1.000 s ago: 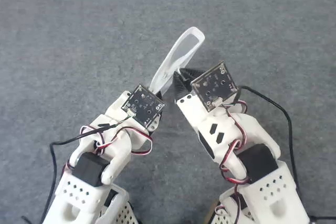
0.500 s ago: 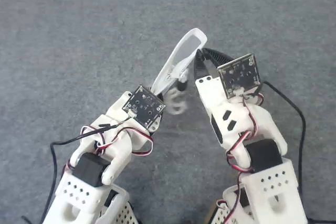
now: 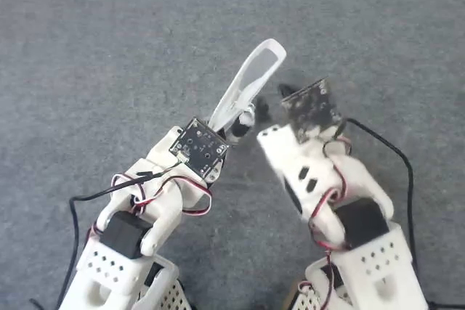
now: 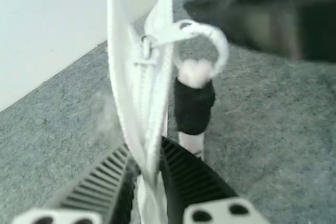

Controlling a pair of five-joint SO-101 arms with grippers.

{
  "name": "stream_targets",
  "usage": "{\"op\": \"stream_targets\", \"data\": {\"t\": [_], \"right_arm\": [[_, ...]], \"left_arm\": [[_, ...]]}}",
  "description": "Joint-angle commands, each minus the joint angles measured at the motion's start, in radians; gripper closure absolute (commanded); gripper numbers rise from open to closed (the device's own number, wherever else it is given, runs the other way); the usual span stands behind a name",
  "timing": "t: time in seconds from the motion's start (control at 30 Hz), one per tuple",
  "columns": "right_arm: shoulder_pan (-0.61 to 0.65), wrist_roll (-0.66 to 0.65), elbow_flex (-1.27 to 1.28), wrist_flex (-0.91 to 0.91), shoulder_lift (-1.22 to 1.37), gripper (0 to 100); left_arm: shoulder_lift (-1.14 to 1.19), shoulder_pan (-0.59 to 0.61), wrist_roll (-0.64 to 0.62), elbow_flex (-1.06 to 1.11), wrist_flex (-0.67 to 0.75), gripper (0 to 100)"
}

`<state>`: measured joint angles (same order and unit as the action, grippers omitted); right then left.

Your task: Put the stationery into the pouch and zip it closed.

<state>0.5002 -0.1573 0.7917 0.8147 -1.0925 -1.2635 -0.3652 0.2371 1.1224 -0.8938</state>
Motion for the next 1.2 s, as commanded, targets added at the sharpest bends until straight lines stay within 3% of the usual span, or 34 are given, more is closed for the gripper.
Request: {"op": "stream_targets", "data": {"t": [0.0,0.43,0.67,1.03,1.17], "right_arm": [[0.074,0.0,-0.086,0.117,-0.096,83.7],[0.088,-0.051,-0.083,0.134,-0.094,86.9],[0.171,-0.048,-0.147,0.239,-0.085,86.8],[0.16,-0.051,-0.144,0.173,0.031,85.9],[0.097,-0.051,-0.143,0.105,0.116,86.1]], "left_arm": [[-0.023,0.005,0.006,-0.008,0.026,99],[-0.023,0.005,0.006,-0.008,0.026,99],[-0.023,0.005,0.009,-0.008,0.026,99],[-0.023,0.005,0.009,-0.008,0.026,99],[-0.023,0.005,0.008,-0.008,0.025,99]]}}
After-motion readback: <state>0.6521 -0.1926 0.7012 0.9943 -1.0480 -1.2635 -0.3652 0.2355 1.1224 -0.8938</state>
